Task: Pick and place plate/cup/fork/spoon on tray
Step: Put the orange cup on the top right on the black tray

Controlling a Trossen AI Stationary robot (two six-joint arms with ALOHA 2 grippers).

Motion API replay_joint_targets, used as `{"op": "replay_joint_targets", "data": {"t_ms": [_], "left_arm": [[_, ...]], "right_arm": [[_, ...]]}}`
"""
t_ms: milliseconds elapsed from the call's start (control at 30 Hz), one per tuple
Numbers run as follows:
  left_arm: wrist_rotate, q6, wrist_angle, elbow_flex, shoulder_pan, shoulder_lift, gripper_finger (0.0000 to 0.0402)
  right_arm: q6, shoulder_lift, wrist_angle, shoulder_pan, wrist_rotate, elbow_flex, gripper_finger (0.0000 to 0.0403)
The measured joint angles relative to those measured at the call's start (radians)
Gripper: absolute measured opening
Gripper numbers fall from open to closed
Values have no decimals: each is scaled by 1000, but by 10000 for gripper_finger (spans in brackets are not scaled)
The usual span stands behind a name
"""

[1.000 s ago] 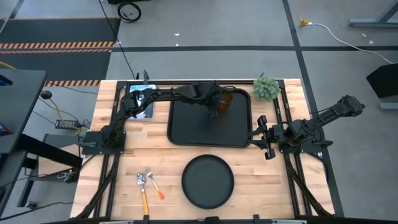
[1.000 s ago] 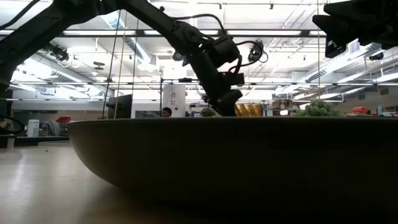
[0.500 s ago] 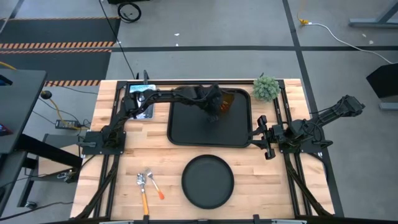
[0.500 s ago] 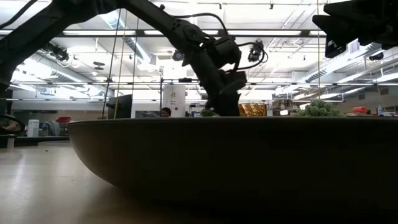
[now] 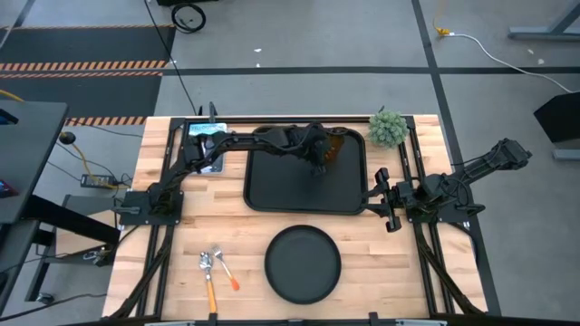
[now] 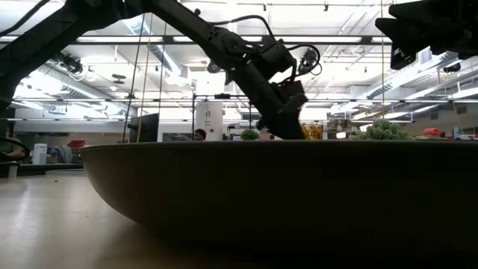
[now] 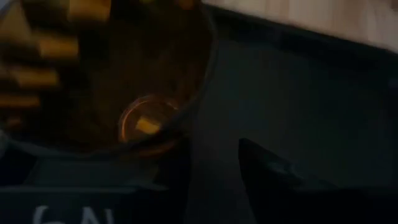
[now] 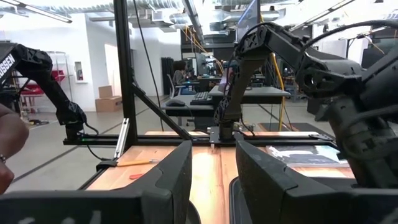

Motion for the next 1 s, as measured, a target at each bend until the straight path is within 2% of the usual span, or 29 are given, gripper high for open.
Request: {"op": "replay_joint_targets", "data": {"t_ms": [233, 333, 467, 767, 1000], "left_arm": [[-17, 15, 71, -3, -3, 20, 141], [-24, 46, 47, -2, -3, 20, 141], [-116, 60, 9, -3, 5, 4, 141], [-176, 35, 69, -3, 21, 14, 141], [-164, 33, 153, -3, 18, 14, 141]], "right_arm": [[0, 1, 0, 0, 0, 0, 132], [0, 2, 0, 0, 0, 0, 132], [0, 2, 0, 0, 0, 0, 132], [0, 2, 0, 0, 0, 0, 132], [0, 2, 0, 0, 0, 0, 132]]}}
